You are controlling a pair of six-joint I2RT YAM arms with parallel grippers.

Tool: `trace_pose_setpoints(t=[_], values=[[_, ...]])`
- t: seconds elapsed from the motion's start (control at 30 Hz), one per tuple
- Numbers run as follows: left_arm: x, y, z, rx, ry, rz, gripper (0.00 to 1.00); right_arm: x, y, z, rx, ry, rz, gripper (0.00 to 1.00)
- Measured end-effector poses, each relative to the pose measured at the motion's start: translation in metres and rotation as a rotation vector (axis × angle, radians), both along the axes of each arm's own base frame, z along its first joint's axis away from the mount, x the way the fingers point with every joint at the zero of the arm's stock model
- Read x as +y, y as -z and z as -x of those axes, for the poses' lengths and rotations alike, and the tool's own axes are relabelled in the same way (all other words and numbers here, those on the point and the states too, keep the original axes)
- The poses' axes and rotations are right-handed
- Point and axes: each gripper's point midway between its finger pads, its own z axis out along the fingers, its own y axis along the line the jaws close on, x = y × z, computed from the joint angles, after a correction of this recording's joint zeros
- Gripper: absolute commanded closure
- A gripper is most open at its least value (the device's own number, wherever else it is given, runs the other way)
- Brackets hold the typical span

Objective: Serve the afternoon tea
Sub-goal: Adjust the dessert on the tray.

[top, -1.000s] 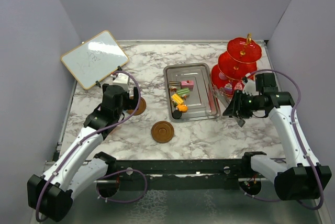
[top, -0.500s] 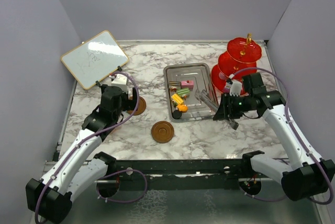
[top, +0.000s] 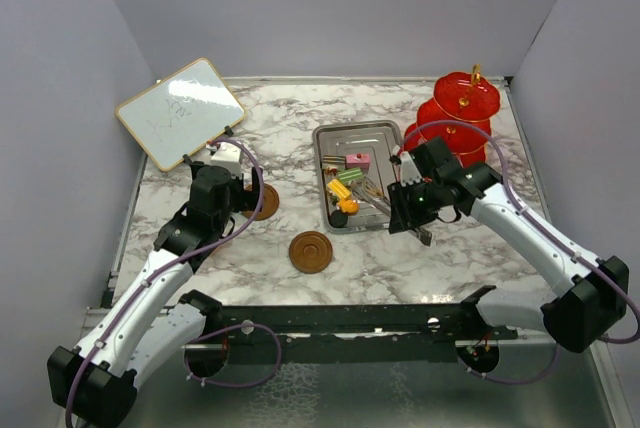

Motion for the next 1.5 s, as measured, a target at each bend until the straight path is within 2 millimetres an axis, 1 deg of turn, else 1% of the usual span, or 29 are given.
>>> trace_pose_setpoints(t=[0.17,0.27,0.47,0.57,0.67,0.9,1.07,1.23,1.5], values=[[0.000,0.000,0.001,0.000,0.000,0.000,0.01,0.013,-0.003,-0.013,-0.062,-0.035,0.061,0.64],[0.001,-0.001,0.001,-0.001,0.000,0.000,0.01,0.015,-0.008,-0.022,-0.100,-0.030,0.086,0.64],[0.001,-0.001,0.001,-0.003,0.000,0.001,0.01,0.011,-0.017,-0.056,-0.195,0.033,0.160,0.67],[0.001,-0.002,0.001,-0.004,0.000,0.002,0.01,0.010,-0.014,-0.070,-0.214,0.054,0.205,0.67],[0.001,-0.003,0.002,-0.010,0.000,0.004,0.01,0.014,-0.008,-0.082,-0.220,0.055,0.227,0.67],[0.001,-0.005,0.003,-0.014,0.000,0.007,0.01,0.015,0.007,-0.099,-0.220,0.017,0.301,0.66],[0.001,-0.004,0.003,-0.013,0.001,0.006,0.01,0.016,0.006,-0.111,-0.245,-0.011,0.338,0.61],[0.001,-0.004,0.003,-0.011,0.001,0.006,0.01,0.017,0.004,-0.116,-0.254,-0.051,0.357,0.57],[0.001,-0.003,0.004,-0.005,0.001,0.003,0.01,0.013,0.014,-0.119,-0.210,-0.085,0.371,0.54]])
